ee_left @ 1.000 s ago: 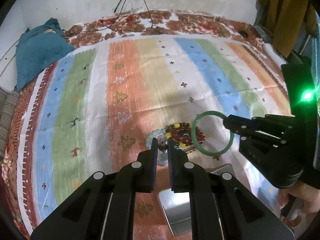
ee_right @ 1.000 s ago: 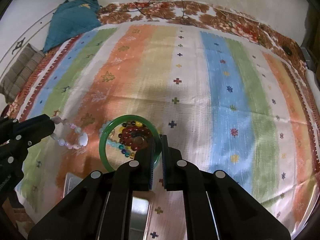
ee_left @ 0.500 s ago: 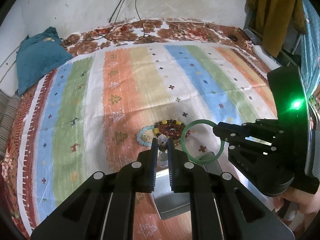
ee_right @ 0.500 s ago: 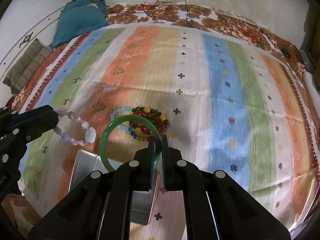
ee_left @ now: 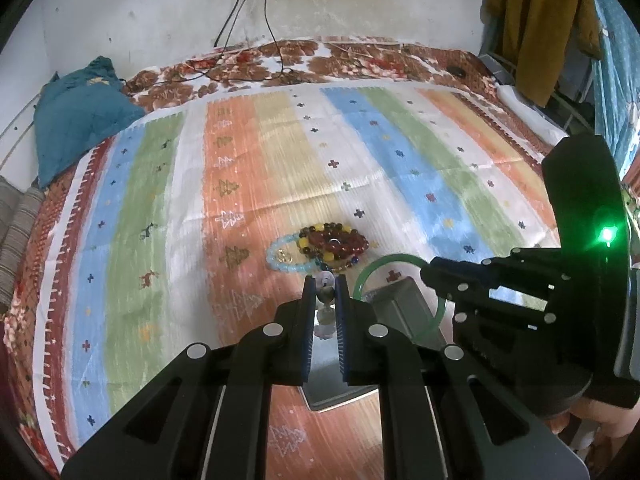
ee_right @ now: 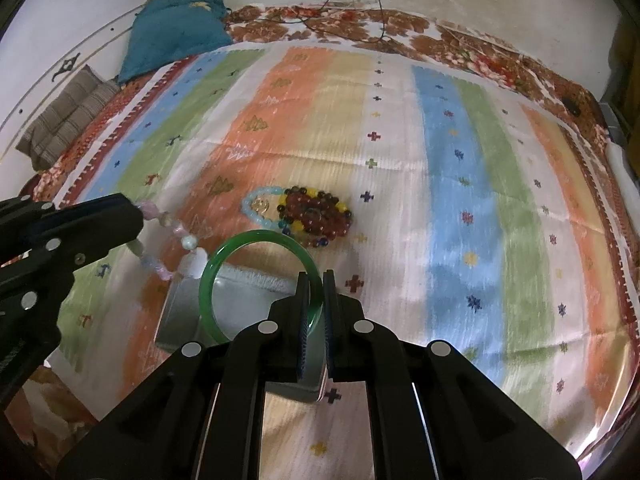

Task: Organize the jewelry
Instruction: 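Carry both bracelets over the silver tin and open both tools to drop them, then move both open tools back to the remaining bracelet pile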

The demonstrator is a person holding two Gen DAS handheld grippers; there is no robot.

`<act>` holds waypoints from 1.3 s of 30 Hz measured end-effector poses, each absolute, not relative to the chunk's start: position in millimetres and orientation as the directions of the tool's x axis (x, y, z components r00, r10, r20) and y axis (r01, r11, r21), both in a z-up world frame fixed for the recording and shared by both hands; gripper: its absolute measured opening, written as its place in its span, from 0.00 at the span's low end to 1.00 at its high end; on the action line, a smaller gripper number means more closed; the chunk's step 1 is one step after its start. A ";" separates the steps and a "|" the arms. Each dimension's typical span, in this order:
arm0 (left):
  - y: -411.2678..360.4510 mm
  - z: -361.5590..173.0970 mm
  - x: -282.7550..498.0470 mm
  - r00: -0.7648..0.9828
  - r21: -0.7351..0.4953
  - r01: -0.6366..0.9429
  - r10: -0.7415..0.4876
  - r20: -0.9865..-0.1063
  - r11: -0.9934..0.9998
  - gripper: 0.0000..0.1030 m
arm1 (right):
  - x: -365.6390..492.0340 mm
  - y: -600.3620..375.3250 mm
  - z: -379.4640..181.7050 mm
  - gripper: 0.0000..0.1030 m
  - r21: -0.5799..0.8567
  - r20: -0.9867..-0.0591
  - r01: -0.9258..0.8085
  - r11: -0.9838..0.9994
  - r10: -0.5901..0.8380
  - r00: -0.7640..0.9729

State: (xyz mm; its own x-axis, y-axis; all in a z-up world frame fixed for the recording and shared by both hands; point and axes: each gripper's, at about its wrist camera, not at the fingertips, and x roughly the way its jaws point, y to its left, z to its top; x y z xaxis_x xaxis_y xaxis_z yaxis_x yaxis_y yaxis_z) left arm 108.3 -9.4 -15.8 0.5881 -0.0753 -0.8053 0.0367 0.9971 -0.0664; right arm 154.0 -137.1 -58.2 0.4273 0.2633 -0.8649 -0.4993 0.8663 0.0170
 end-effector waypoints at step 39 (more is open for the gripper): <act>39.7 -67.4 170.2 0.425 -0.011 -0.152 0.055 -0.904 0.988 0.51 | 232.9 -143.4 -94.6 0.58 0.120 -0.914 -0.331 0.936 0.235 0.332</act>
State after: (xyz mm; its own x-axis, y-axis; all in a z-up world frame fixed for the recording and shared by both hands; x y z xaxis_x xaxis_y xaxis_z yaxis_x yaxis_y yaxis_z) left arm 170.2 39.7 -67.4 0.4246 0.0547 -0.9037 -0.1517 0.9884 -0.0114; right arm 232.9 -143.4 -94.6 0.3321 0.2349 -0.9135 -0.3315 0.9358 0.1201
